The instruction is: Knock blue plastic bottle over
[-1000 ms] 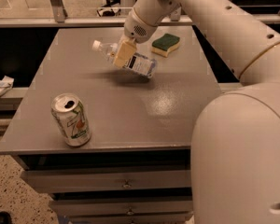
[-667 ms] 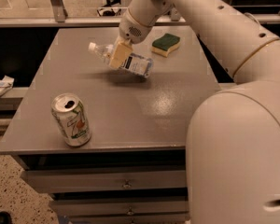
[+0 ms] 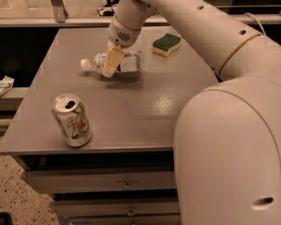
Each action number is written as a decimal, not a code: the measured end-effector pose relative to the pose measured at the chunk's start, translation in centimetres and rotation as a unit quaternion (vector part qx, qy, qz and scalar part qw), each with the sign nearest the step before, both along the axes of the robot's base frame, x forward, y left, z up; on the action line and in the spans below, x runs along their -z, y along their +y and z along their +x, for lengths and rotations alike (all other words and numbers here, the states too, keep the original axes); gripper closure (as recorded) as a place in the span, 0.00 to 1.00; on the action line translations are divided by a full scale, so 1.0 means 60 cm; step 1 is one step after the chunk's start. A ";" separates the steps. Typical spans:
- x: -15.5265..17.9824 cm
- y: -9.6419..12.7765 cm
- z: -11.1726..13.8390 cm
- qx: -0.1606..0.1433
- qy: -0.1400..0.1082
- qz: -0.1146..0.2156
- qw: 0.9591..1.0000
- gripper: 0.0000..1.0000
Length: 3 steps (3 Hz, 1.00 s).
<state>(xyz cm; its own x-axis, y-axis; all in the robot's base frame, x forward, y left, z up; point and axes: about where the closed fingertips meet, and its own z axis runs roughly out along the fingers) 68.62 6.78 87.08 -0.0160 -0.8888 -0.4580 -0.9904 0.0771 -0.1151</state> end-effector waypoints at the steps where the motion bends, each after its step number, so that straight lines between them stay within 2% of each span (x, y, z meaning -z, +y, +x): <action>1: 0.008 0.005 -0.003 -0.004 0.001 -0.011 1.000 0.00; 2: 0.012 0.005 -0.005 -0.005 0.002 -0.015 1.000 0.00; 3: 0.006 -0.009 -0.006 0.004 0.005 0.013 1.000 0.00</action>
Offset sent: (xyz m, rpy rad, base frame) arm -0.0067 -0.0010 -0.0054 -0.0454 0.0011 0.0060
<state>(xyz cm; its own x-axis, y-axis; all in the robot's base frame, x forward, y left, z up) 68.24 6.23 86.73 -0.0280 -0.8761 -0.4814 -0.9906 0.0887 -0.1040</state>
